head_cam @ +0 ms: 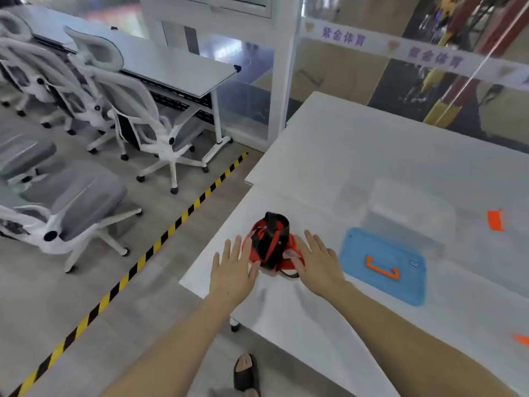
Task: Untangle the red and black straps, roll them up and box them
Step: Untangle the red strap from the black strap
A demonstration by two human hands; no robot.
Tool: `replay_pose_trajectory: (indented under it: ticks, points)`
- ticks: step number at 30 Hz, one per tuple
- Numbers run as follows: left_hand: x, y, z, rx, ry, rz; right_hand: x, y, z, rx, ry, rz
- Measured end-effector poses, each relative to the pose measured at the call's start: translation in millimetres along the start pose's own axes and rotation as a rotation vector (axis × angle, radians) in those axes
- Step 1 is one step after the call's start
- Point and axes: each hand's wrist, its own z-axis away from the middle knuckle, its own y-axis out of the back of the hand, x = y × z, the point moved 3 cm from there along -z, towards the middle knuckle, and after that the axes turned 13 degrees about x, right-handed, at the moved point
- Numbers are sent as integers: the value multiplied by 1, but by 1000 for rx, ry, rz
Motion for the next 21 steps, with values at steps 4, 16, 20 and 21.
replay_pose_trajectory:
  ticks: [4,16,20,21]
  points:
    - [-13,-16,-37,-53,31,67,5,-11,-20,-22,-94,-65]
    - [8,-72,-111,-138,97,154,37,-56,-86,-91,-279,-264]
    - [0,-89,-121,-195,132,223,39,-63,-106,-94,-308,-352]
    - [-3,-93,-121,-205,139,265,41,-66,-110,-96,-318,-370]
